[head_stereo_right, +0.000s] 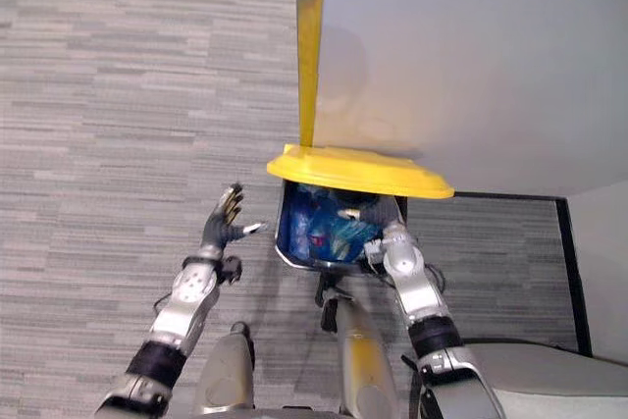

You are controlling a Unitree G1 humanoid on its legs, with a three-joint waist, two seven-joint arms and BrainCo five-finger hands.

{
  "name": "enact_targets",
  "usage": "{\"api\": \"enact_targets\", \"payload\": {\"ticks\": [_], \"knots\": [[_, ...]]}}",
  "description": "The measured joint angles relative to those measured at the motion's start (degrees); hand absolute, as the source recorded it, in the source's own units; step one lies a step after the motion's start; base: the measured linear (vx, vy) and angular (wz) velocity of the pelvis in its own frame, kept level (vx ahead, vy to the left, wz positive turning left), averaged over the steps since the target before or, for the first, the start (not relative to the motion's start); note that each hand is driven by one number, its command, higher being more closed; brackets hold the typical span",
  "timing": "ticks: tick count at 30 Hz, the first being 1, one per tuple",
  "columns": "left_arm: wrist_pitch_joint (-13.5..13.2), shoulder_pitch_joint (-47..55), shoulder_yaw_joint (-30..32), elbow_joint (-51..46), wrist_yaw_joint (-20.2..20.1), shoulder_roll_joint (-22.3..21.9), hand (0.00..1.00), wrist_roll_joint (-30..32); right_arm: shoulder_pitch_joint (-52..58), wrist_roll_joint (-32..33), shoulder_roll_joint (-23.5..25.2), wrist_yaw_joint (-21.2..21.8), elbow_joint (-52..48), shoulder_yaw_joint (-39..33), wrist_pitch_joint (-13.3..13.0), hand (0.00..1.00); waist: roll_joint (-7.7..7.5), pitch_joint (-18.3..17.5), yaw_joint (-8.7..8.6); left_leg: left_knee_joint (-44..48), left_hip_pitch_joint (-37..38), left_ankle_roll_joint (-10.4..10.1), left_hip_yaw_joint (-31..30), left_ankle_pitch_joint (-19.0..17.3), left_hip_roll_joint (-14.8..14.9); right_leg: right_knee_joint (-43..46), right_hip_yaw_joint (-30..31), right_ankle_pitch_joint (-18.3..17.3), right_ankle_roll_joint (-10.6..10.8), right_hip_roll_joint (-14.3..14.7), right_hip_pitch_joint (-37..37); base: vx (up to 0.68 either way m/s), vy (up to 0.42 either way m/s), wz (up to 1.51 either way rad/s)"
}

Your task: Gather rubbish on tea table into small bin, then transfer packed bag to large trash can.

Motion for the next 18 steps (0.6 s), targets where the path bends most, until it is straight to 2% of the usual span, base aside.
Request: {"api": "enact_targets", "payload": {"ticks": [3,5,8,12,16,17,18], "knots": [[0.0,5.7,4.4,1.9,-1.0,0.1,0.00,0.0,3.0,0.0,0.8,0.5,1.5,-1.6,0.0,0.00,-0.03,-1.5,0.06,-1.1,2.3,0.4,0.6,-0.1,-0.2,-0.6,0.3,-0.4,0.5,0.0,1.9,0.01,0.015,-0.03],[0.3,8.4,7.6,6.4,-1.1,0.6,0.00,0.4,5.7,0.0,1.0,1.6,2.7,-2.0,0.0,0.00,-0.12,-3.4,0.20,-1.7,3.9,0.6,0.5,-0.2,-0.2,-1.1,0.2,-0.4,0.5,0.3,3.4,0.00,0.000,0.00],[1.0,9.9,11.3,13.1,-2.0,1.8,0.00,2.1,8.4,0.0,2.6,1.9,2.8,-3.8,0.0,0.00,-0.37,-4.1,0.25,-1.7,6.4,0.8,0.4,-0.3,-0.1,-1.7,0.1,-0.4,0.5,0.4,6.2,-0.02,0.011,0.04],[1.5,12.3,13.4,18.0,-2.0,2.9,0.00,4.9,11.3,0.0,3.9,2.0,2.8,-4.1,-0.1,0.00,-1.78,-5.0,0.39,0.1,7.2,1.0,0.6,-0.9,-0.1,-1.7,0.6,-0.3,0.6,0.4,7.4,-0.06,0.017,-0.05],[1.6,13.5,13.6,19.4,-2.0,2.2,0.00,6.0,14.4,0.0,5.6,2.1,2.5,-5.4,-0.1,0.00,-1.97,-5.0,0.30,6.5,6.2,1.2,0.8,-3.5,0.2,-0.9,1.3,0.7,0.8,0.7,8.5,-0.11,0.057,-0.13],[1.6,13.4,13.8,19.3,-2.0,1.8,0.00,6.0,15.9,0.1,6.0,2.0,2.1,-6.1,-0.1,0.00,-2.42,-5.1,0.22,8.8,5.3,1.6,1.3,-4.0,-0.1,-1.5,1.9,1.8,2.1,0.4,8.3,-0.20,0.109,-0.33],[1.5,13.4,13.9,19.1,-2.0,1.6,0.00,6.0,16.8,0.1,6.9,2.0,1.6,-6.4,-0.1,0.00,-2.10,-5.4,0.55,8.0,4.5,2.1,3.0,-3.1,1.1,-3.3,1.5,1.5,5.0,0.4,7.8,-0.22,0.069,-0.46]]}}
